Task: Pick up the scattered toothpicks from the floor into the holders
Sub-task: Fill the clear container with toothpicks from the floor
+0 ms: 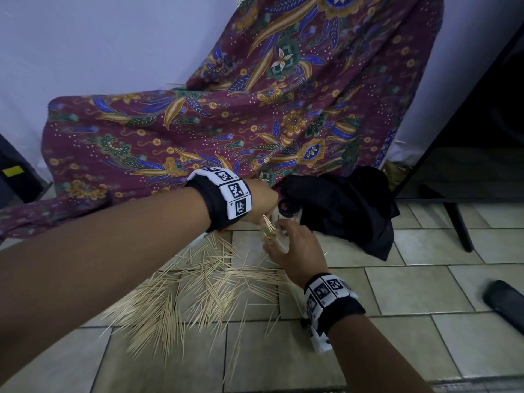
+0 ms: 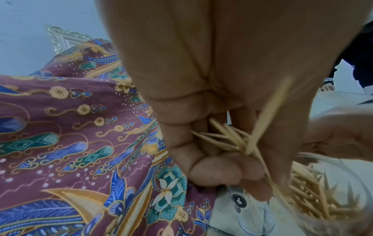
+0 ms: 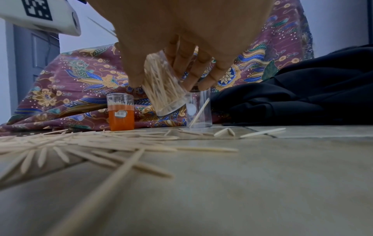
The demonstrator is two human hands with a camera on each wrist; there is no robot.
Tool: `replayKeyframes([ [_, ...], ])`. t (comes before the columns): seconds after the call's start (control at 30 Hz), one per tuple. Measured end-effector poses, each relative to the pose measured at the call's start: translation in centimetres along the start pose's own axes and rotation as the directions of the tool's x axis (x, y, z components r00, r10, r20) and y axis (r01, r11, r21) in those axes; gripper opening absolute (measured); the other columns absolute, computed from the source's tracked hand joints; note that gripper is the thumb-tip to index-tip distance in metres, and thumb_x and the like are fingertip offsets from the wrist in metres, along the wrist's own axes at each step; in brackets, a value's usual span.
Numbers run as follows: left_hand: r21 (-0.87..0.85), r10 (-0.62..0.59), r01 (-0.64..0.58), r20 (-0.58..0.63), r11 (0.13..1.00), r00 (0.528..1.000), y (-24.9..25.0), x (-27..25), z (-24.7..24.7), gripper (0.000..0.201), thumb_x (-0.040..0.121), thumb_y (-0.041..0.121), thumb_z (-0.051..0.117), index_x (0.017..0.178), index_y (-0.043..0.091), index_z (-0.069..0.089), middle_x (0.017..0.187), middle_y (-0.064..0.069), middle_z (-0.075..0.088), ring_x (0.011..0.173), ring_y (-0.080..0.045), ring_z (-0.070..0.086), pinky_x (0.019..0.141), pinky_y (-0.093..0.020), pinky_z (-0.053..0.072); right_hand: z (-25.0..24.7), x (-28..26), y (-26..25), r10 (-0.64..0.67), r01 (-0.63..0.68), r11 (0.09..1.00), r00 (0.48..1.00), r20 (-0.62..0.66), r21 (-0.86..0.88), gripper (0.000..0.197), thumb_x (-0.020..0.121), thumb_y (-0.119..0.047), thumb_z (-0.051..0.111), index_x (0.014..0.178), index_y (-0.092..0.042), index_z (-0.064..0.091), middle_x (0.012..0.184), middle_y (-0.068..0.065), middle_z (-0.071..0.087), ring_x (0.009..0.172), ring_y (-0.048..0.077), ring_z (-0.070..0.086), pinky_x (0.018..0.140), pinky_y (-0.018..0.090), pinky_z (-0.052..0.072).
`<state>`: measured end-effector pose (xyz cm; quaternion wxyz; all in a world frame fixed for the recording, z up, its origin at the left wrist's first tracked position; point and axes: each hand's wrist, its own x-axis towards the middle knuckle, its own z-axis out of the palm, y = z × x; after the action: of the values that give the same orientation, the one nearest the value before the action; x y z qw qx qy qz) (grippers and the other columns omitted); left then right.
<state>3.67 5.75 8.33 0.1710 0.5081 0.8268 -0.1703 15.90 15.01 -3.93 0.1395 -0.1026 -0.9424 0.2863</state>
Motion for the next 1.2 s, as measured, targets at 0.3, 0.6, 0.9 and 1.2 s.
replayKeyframes([
  [0.3, -0.131, 0.019, -0.020, -0.006, 0.991, 1.000, 0.0, 0.5, -0.2, 0.016, 0.085, 0.028, 0.070, 0.093, 0.017, 0.076, 0.080, 0.000, 0.071, 0.073, -0.016, 0.062, 0.060, -0.025, 0.044, 0.0, -0.1, 0.1, -0.001, 0.001, 1.000, 1.000, 0.008, 0.013, 0.049, 0.079, -0.041, 0.075, 0.120, -0.019, 0.059, 0.109, -0.001, 0.066, 0.100, 0.022, 0.057, 0.086, 0.038, 0.045],
  [0.6, -0.317, -0.014, 0.017, 0.012, 0.948, 1.000, -0.4, 0.4, 0.7, 0.013, 0.080, 0.026, 0.076, 0.092, 0.022, 0.073, 0.067, 0.007, 0.065, 0.058, -0.007, 0.056, 0.052, -0.018, 0.040, -0.3, -0.3, -0.2, -0.003, 0.004, 0.998, 1.000, -0.015, 0.055, 0.051, 0.079, -0.036, 0.077, 0.121, -0.014, 0.059, 0.110, 0.004, 0.066, 0.100, 0.025, 0.059, 0.086, 0.041, 0.047],
  [0.9, -0.553, -0.025, -0.012, -0.058, 0.833, 0.998, -1.9, -0.5, 0.8, 0.019, 0.085, 0.005, 0.063, 0.093, 0.019, 0.072, 0.061, 0.015, 0.063, 0.051, -0.002, 0.057, 0.044, -0.009, 0.039, -0.2, -0.4, -0.3, -0.014, 0.018, 0.997, 0.999, -0.049, 0.073, 0.050, 0.078, -0.035, 0.079, 0.120, -0.014, 0.060, 0.105, 0.004, 0.066, 0.096, 0.026, 0.059, 0.085, 0.042, 0.048],
  [1.2, -0.574, -0.060, -0.090, -0.238, 0.814, 0.969, -1.1, -0.5, 2.2, 0.012, 0.080, 0.017, 0.075, 0.090, 0.022, 0.070, 0.081, 0.008, 0.071, 0.069, -0.006, 0.065, 0.062, -0.013, 0.047, -0.4, -0.4, -0.4, -0.005, 0.008, 0.998, 0.999, -0.039, 0.068, 0.053, 0.080, -0.036, 0.077, 0.125, -0.013, 0.059, 0.108, 0.004, 0.066, 0.098, 0.025, 0.060, 0.086, 0.041, 0.047],
])
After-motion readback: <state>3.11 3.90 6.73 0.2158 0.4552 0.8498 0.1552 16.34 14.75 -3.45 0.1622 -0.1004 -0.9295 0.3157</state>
